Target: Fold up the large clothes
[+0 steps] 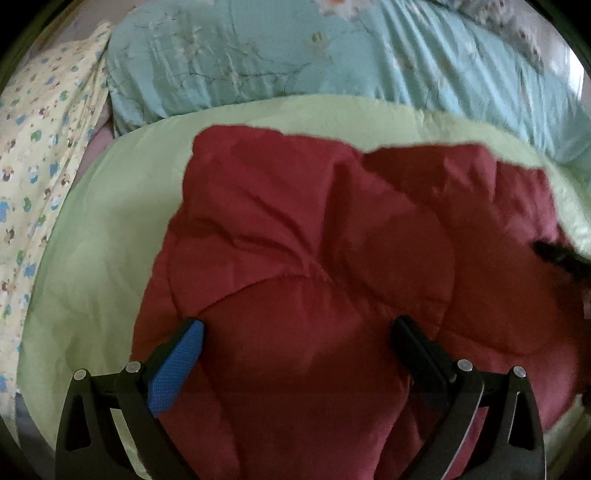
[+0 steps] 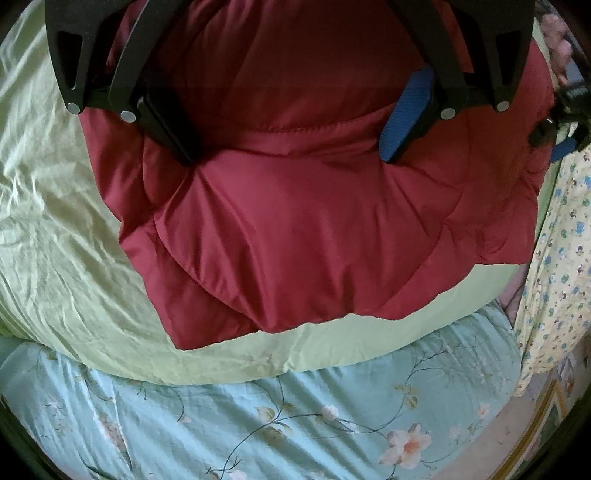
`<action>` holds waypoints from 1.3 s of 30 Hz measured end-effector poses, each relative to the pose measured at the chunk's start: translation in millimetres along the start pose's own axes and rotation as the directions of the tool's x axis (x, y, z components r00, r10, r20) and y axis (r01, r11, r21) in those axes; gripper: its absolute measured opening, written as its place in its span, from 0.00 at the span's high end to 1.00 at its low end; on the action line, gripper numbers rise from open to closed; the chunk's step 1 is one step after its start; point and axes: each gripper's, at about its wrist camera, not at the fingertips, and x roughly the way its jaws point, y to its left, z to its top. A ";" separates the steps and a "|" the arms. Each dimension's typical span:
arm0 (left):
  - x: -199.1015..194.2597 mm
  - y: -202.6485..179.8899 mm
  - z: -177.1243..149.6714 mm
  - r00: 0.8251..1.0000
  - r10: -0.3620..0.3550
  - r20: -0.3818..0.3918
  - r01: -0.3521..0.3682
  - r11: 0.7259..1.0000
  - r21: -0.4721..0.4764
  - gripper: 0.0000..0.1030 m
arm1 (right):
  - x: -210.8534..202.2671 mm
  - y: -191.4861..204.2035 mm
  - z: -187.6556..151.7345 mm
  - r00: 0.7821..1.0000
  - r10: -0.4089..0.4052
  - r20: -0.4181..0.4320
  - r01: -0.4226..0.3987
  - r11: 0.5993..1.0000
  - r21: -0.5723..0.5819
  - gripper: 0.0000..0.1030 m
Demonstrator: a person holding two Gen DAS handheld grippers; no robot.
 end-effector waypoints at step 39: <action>-27.6 8.2 -55.6 0.994 -0.109 -0.001 0.109 0.993 0.056 0.00 | -57.7 18.8 -85.6 0.996 -0.081 -0.042 0.081 0.997 -0.007 0.01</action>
